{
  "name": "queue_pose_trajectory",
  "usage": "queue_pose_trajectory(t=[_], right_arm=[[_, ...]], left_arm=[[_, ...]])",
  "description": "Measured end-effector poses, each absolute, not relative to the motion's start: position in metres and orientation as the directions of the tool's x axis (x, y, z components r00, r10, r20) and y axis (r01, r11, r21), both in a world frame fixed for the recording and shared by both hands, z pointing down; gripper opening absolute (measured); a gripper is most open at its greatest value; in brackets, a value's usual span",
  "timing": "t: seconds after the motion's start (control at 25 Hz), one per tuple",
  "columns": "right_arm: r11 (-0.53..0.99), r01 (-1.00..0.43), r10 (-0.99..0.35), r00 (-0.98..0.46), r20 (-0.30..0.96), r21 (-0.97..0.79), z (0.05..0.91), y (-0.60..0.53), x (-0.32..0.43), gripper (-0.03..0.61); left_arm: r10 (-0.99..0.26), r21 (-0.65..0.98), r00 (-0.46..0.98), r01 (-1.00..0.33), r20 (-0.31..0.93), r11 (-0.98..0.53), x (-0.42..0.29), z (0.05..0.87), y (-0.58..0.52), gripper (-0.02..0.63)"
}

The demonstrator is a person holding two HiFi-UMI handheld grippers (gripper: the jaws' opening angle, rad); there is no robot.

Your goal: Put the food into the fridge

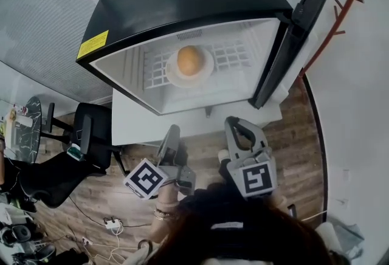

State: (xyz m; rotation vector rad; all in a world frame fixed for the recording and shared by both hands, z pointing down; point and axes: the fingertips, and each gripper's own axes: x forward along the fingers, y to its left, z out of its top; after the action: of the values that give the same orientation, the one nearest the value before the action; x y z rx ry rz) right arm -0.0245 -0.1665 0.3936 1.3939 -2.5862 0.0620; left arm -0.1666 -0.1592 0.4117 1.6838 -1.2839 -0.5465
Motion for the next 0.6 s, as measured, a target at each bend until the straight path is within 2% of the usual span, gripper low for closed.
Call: queue_pose_trajectory(t=[0.12,0.2,0.6], right_arm=[[0.543,-0.837,-0.830,-0.524,0.191,0.066,0.390,-0.152,-0.027,-0.005],[0.537,-0.840,-0.835,-0.516,0.188,0.080,0.388,-0.143,-0.027,-0.005],[0.563,-0.820,-0.820,-0.539,0.190,0.104,0.386,-0.079,-0.040,-0.005]], left_arm=[[-0.918,0.720,0.318,-0.692,0.238,-0.053,-0.172,0.409,-0.141,0.000],[-0.921,0.635,0.302,-0.768,0.246,-0.083,-0.172,0.403,-0.131,0.000],[-0.928,0.370,0.294,-0.908,0.229,-0.197,-0.161,0.392,-0.071,0.000]])
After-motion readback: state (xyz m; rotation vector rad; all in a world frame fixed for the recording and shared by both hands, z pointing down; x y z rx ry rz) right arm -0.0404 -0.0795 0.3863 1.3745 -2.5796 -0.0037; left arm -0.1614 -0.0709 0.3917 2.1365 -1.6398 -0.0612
